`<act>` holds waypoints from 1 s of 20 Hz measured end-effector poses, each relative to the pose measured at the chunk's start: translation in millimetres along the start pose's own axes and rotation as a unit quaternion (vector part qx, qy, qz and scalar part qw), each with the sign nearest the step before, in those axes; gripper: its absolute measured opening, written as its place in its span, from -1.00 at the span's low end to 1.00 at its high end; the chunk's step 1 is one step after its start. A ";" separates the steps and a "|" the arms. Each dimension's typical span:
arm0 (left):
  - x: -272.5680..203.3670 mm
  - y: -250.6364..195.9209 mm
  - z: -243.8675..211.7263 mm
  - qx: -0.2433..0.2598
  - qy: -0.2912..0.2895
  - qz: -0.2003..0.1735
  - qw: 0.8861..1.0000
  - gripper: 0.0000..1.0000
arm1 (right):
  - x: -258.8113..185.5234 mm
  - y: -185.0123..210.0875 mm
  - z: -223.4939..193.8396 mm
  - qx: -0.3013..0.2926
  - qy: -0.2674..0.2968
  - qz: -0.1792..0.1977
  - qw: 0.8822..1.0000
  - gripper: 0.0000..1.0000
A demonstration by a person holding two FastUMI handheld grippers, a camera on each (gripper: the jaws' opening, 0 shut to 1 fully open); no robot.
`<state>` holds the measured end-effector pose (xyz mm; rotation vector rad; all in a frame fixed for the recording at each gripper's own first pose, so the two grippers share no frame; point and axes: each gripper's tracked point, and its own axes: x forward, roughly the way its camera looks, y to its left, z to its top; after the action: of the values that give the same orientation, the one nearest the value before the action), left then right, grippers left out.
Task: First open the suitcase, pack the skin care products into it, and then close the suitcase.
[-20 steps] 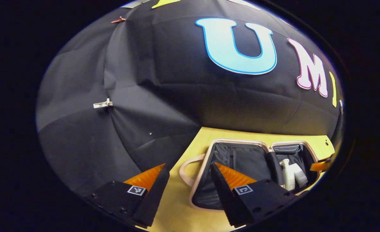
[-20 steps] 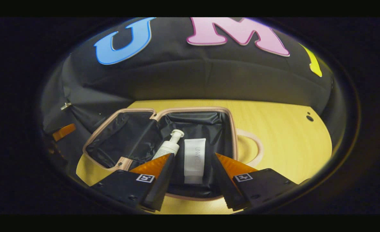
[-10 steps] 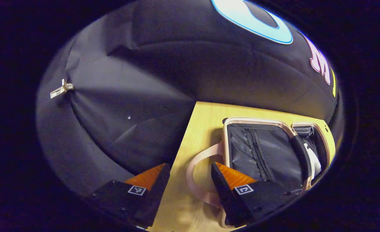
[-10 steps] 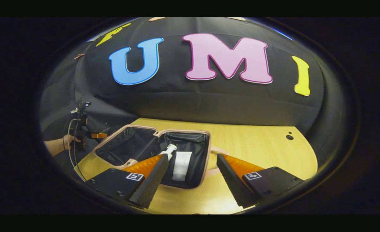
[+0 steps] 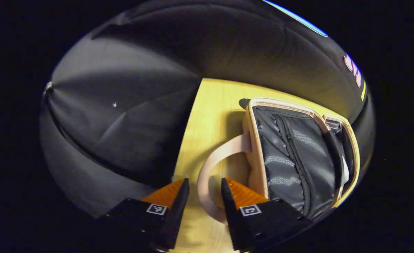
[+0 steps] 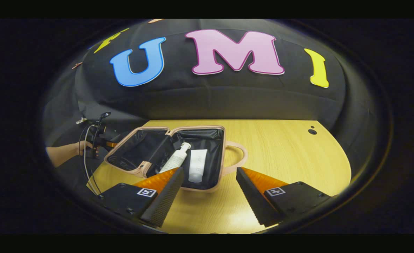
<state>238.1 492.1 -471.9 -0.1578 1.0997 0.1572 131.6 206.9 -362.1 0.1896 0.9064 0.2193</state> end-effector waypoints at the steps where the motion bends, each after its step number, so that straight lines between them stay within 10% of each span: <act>1: 2.9 0.5 -1.5 0.004 0.006 0.001 1.000 -0.22 | -1.3 -2.9 0.1 0.002 -0.003 -0.003 1.000 0.93; 2: 2.3 2.0 -2.7 0.003 0.010 0.004 1.000 0.07 | -2.2 -7.8 -0.1 0.002 -0.004 -0.007 1.000 0.93; 8: -4.9 12.0 4.8 -0.025 -0.011 0.070 0.997 -0.63 | -6.0 -30.3 1.8 -0.001 -0.006 -0.016 1.000 0.94; 20: -160.4 -49.7 105.6 0.048 -0.141 0.118 0.982 -0.80 | -27.2 -53.3 9.2 -0.007 -0.017 0.014 1.000 0.95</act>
<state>268.9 457.3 -279.1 0.0815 0.8392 0.3282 128.4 147.8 -349.6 0.1922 0.8690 0.2487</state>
